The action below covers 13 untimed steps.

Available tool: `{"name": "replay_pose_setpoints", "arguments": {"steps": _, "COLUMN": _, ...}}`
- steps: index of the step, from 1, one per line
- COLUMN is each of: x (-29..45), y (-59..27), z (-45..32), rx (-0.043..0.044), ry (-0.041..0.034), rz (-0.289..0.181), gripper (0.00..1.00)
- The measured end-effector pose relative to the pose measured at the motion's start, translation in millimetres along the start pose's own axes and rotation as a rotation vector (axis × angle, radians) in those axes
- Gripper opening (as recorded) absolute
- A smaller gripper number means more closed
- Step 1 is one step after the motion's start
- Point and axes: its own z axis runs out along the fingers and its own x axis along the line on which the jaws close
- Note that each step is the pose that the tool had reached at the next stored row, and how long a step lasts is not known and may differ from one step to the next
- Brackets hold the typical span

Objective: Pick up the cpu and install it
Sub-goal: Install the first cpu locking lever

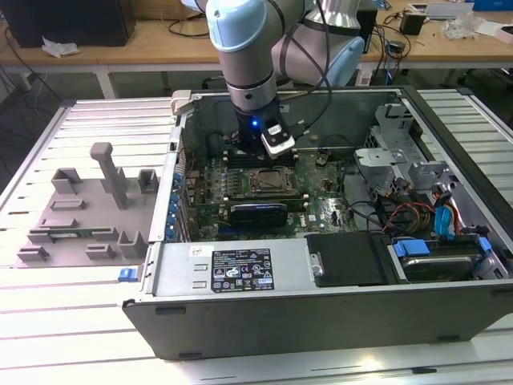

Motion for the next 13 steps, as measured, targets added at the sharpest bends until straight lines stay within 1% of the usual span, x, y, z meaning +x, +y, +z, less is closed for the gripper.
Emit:
{"name": "replay_pose_setpoints", "arguments": {"steps": 6, "x": 0.4, "y": -0.5, "z": 2.2, "rx": 0.0013, "ry": -0.0004, "rz": 0.000, "gripper": 0.11}}
{"name": "replay_pose_setpoints", "arguments": {"steps": 7, "x": 0.3, "y": -0.4, "z": 2.3, "rx": 0.0009, "ry": -0.0004, "rz": 0.000, "gripper": 0.11}}
{"name": "replay_pose_setpoints", "arguments": {"steps": 9, "x": 0.0, "y": -0.3, "z": 2.4, "rx": -0.0032, "ry": 0.0001, "rz": 0.001, "gripper": 0.11}}
{"name": "replay_pose_setpoints", "arguments": {"steps": 13, "x": -0.1, "y": -0.3, "z": 2.4, "rx": -0.0047, "ry": 0.0003, "rz": 0.001, "gripper": 0.11}}
